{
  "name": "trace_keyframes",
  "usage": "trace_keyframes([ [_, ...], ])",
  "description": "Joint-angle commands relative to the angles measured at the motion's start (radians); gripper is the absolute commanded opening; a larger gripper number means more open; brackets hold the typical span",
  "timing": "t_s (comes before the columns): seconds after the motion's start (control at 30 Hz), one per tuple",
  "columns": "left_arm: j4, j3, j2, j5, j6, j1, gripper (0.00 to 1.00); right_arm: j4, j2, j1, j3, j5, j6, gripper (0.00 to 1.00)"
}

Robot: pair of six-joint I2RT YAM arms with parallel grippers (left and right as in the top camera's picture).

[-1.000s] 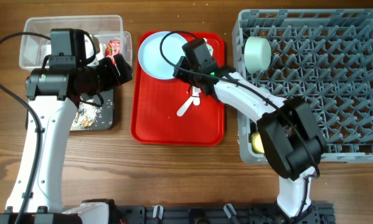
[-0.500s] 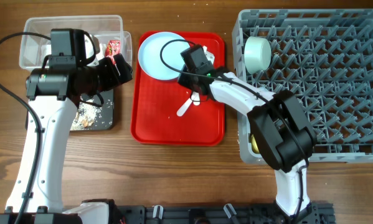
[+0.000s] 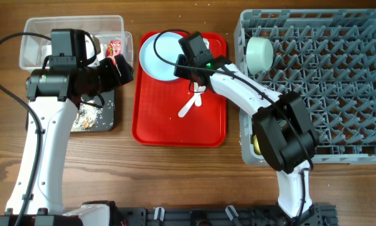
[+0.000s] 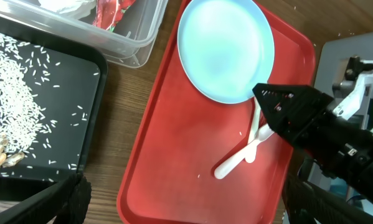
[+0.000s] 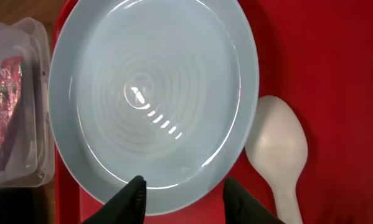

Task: Sort waste into correct bins and load items into the dishwasher rack
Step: 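Grasp the light-blue plate edge on the red tray with the right gripper, then stand the light-blue plate upright in the rack's top row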

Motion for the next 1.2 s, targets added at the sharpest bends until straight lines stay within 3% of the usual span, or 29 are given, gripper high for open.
trace_keyframes([
  [0.0,0.003,0.013,-0.008,-0.003,0.005,0.005,1.00,0.021,0.029,-0.004,0.012,0.028,0.035,0.43],
  [0.33,0.003,0.013,-0.008,-0.003,0.005,0.005,1.00,-0.001,0.121,-0.002,0.012,0.024,0.091,0.41],
  [0.5,0.003,0.013,-0.008,-0.002,0.005,0.005,1.00,-0.070,0.140,-0.002,0.011,0.017,0.089,0.14],
  [0.6,0.003,0.013,-0.008,-0.002,0.005,0.005,1.00,-0.135,0.141,-0.001,0.011,0.017,0.062,0.05],
  [0.73,0.003,0.013,-0.008,-0.003,0.005,0.005,1.00,-0.161,0.132,-0.005,0.015,-0.008,0.003,0.04],
  [0.97,0.003,0.013,-0.008,-0.003,0.005,0.005,1.00,-0.195,-0.095,-0.054,0.091,-0.061,-0.185,0.04],
  [1.17,0.003,0.013,-0.008,-0.003,0.005,0.005,1.00,-0.349,-0.448,-0.097,0.091,0.149,-0.343,0.04],
])
